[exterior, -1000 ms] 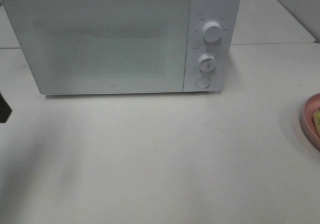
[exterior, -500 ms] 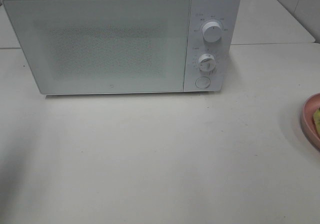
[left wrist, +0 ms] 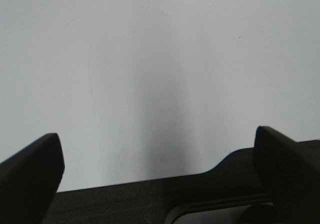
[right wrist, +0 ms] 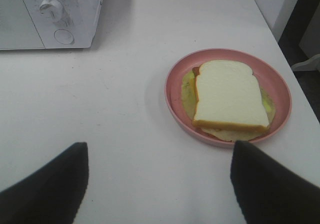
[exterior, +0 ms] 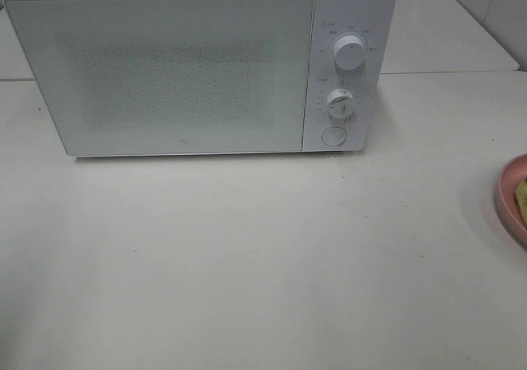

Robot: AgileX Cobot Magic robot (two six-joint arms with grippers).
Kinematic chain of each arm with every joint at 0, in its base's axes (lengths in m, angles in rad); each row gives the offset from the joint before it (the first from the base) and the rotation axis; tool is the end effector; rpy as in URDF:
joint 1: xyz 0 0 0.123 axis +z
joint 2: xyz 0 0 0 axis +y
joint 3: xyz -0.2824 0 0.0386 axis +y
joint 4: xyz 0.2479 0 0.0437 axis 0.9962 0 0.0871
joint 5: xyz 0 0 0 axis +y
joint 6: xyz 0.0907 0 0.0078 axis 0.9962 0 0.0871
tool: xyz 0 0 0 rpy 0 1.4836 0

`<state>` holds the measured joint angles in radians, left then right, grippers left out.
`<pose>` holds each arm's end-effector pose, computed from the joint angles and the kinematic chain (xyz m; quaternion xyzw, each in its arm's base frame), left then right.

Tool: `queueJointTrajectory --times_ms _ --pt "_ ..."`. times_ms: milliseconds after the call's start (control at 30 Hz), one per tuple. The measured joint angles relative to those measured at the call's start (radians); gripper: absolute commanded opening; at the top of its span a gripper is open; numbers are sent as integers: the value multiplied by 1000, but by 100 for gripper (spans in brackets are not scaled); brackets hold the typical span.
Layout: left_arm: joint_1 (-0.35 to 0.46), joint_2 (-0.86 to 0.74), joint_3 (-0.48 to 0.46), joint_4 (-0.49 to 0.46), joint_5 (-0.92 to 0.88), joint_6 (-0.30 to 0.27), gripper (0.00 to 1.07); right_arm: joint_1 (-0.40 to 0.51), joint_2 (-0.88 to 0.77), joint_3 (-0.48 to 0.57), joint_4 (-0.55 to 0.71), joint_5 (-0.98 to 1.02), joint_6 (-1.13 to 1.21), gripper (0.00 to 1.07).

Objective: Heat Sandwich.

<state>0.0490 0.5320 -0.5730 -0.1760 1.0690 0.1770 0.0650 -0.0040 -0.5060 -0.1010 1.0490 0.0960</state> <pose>0.0761 -0.0103 0.2809 0.0443 0.9462 -0.0510 0.3164 -0.0054 -0.0083 0.2801 0.0150 0.8463 -0.0077 0.5324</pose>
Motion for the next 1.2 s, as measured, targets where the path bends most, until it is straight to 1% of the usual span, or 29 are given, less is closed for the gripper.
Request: queueJointTrajectory --times_ms 67,100,200,233,767,900,1200 --pt "0 -52 22 0 0 0 98 0 0 0 0 0 0 75" --pt "0 -109 44 0 1 0 98 0 0 0 0 0 0 75" --pt "0 -158 60 0 -2 0 98 0 0 0 0 0 0 75" --pt "0 -210 71 0 -9 0 98 0 0 0 0 0 0 75" --pt "0 -502 74 3 -16 0 98 0 0 0 0 0 0 75" --pt "0 -536 74 3 -16 0 98 0 0 0 0 0 0 75" --pt "0 -535 74 3 -17 0 98 0 0 0 0 0 0 75"
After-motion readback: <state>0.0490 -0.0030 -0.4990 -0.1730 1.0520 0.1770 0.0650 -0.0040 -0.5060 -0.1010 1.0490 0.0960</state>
